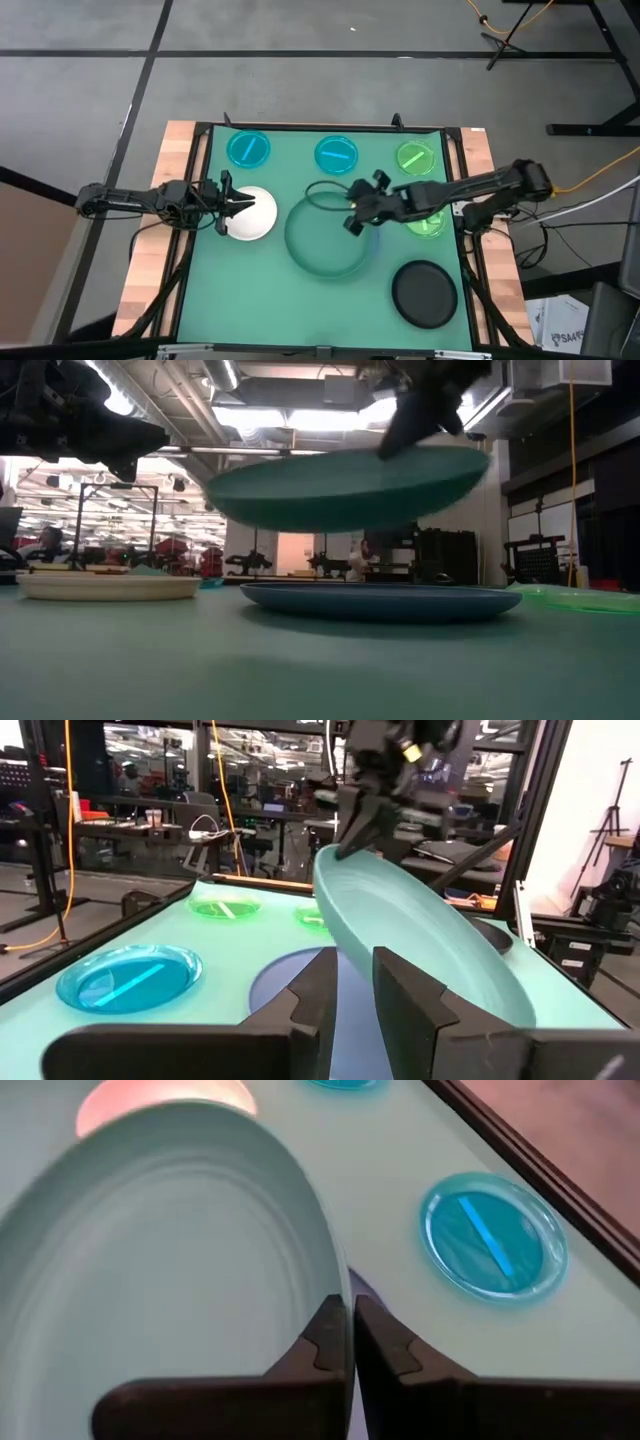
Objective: Stack plastic plates
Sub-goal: Stack the green plate on top of the blue plate
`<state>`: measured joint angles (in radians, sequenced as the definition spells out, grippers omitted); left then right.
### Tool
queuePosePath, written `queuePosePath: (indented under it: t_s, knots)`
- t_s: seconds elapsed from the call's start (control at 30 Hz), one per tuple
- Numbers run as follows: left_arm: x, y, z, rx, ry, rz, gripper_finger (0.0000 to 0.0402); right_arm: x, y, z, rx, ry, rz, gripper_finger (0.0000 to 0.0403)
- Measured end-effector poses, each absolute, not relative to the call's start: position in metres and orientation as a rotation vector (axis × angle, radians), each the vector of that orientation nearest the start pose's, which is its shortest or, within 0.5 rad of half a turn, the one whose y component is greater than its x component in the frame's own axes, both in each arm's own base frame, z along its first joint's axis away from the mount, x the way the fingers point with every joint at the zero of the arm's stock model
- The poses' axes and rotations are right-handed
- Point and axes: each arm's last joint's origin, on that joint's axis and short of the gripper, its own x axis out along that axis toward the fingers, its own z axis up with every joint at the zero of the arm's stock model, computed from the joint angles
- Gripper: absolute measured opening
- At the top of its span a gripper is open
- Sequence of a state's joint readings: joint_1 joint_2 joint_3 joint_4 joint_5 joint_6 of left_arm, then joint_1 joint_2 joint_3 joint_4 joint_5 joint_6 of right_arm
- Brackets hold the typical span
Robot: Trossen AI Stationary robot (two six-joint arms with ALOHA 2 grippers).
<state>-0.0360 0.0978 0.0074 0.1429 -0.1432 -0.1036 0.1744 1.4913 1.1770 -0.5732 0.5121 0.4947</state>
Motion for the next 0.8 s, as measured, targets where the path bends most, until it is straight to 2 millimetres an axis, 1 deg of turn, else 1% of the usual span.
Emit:
queuePosePath:
  t_s: [0.17,0.23,0.37,0.5,0.67,0.8]
  knots:
    - [0.103,0.000,0.172,-0.108,-0.058,0.105,0.0061,0.284,0.020,0.253,0.220,0.700,-0.516,0.0000]
    - [0.103,0.000,0.172,-0.108,-0.057,0.105,0.0061,0.277,0.012,0.240,0.243,0.710,-0.513,0.0000]
    - [0.103,0.000,0.172,-0.107,-0.057,0.104,0.0061,0.269,-0.001,0.214,0.290,0.702,-0.514,0.0000]
    - [0.103,0.000,0.172,-0.107,-0.058,0.105,0.0061,0.264,-0.010,0.190,0.337,0.684,-0.455,0.0000]
    - [0.103,0.000,0.172,-0.107,-0.058,0.105,0.0061,0.256,-0.014,0.175,0.338,0.689,-0.466,0.0000]
    - [0.103,0.000,0.172,-0.107,-0.058,0.105,0.0061,0.254,-0.014,0.172,0.333,0.690,-0.499,0.0003]
